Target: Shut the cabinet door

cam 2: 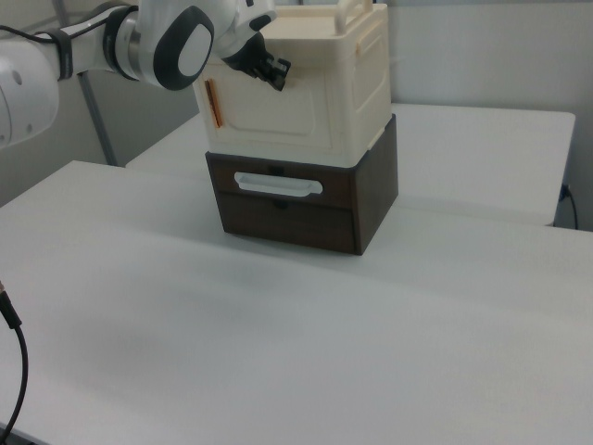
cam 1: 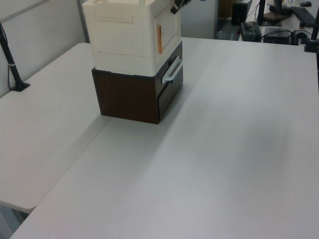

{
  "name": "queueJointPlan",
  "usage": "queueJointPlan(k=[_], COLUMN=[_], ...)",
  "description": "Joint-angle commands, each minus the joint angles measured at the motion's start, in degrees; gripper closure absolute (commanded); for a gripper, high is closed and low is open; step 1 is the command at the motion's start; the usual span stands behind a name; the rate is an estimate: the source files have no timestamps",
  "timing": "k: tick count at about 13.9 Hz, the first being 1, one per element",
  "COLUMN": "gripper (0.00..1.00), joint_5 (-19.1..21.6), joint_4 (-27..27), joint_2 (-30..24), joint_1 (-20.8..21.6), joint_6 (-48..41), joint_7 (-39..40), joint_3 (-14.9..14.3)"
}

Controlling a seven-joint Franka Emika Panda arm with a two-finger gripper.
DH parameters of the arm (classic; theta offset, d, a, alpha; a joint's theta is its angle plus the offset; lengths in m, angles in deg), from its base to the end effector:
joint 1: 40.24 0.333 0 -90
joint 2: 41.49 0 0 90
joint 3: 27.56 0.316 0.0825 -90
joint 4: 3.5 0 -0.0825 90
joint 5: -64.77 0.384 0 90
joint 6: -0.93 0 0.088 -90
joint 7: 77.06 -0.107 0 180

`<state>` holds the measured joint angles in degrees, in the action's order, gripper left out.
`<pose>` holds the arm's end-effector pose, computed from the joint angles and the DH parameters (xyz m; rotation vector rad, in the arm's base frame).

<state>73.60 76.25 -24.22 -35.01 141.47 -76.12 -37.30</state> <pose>0.6994 -0.0349 0.6307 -2.8570 0.1634 -1.1542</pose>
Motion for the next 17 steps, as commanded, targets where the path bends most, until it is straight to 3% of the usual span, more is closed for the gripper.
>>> queueJointPlan(k=[1,3,7,11,14,16,17], gripper=[1.00,1.00,1.00,1.00,1.00,1.00,0.94], joint_5=[1.10,1.11,-0.12,-5.91,-8.81,-10.14,-10.67], joint_4=[0.85,1.90,2.52,2.61,2.96,4.18,5.58], joint_2=[0.05,-0.30,-3.46,-4.70,-6.62,-8.91,-11.18], joint_1=[0.40,0.40,-0.04,1.01,0.66,0.75,0.58], joint_6=[1.84,0.71,-20.17,-33.55,-42.24,-48.49,-49.47], joint_7=[2.57,5.11,11.80,8.92,1.98,1.87,1.96], joint_3=[-0.19,-0.28,-0.37,-0.19,2.87,3.50,3.67])
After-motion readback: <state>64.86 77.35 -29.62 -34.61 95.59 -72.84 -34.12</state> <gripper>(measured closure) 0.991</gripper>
